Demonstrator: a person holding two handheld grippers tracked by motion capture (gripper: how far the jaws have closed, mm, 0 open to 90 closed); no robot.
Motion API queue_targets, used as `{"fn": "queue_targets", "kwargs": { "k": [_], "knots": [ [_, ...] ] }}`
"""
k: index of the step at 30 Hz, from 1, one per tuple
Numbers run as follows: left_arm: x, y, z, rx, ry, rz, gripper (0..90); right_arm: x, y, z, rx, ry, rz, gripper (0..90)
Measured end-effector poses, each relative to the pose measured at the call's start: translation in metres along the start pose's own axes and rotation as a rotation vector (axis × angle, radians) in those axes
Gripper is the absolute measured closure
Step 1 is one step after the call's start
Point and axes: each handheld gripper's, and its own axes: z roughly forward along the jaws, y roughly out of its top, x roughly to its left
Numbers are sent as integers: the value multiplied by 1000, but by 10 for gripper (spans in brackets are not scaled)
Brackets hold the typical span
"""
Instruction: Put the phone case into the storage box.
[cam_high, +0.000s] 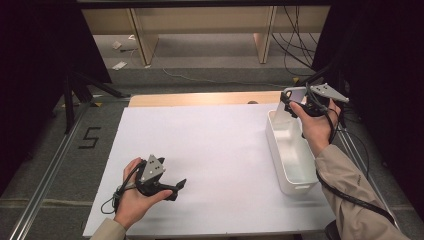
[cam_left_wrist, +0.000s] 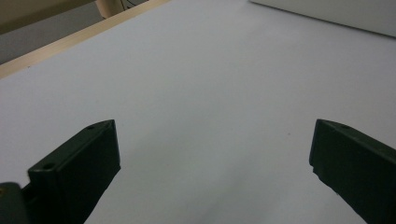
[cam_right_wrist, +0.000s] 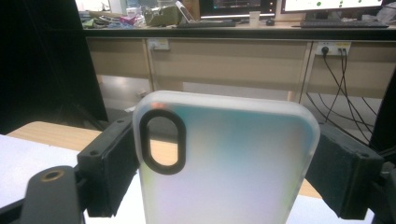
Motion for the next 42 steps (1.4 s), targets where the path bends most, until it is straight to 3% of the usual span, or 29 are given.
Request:
{"fn": "queue_targets", "kwargs": {
  "k": [42],
  "knots": [
    [0,0,0,0,0,-3,11,-1,-7,18,33,-16,-1,180]
  ]
}}
